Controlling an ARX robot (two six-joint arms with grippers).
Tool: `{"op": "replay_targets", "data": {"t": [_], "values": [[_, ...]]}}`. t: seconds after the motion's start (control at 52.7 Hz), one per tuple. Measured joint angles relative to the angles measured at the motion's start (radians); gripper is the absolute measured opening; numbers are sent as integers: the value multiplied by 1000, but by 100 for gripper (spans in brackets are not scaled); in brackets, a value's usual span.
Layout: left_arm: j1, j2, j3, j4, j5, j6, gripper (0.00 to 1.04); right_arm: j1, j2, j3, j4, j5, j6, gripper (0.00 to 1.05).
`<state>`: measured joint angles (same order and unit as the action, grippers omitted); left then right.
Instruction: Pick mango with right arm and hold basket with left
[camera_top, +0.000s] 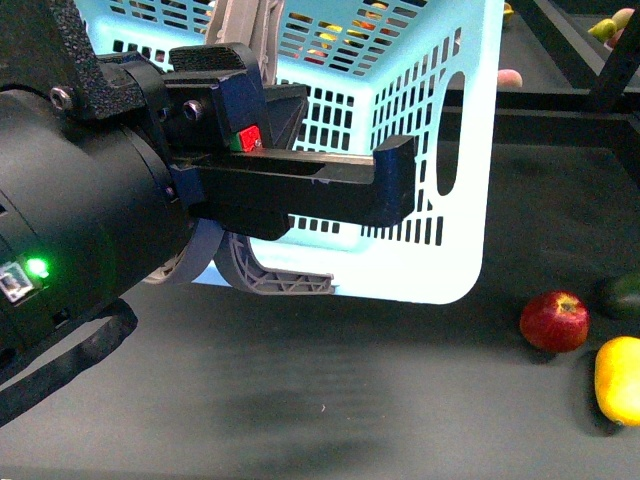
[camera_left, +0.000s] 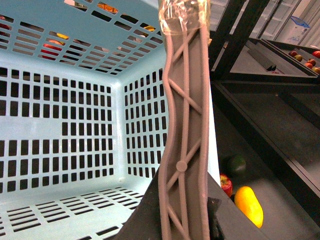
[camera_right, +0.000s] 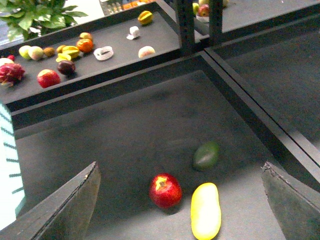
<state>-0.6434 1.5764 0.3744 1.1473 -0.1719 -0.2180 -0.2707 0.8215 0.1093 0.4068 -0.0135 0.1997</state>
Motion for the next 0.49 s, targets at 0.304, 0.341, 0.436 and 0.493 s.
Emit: {"op": "replay_targets", "data": {"t": [0.304,0.341,0.436,0.493], "values": [[1,0,0,0,-3,0,7,-130,779,136,372,-98,-3,96],[1,0,0,0,-3,-1,7,-139,858,151,408,-99,-11,96],[1,0,0,0,0,-1,7,-156,1006,182,480,-101,-28,96],[1,0,0,0,0,-1,7,-166,1093,204,521,-101,-42,96]]}}
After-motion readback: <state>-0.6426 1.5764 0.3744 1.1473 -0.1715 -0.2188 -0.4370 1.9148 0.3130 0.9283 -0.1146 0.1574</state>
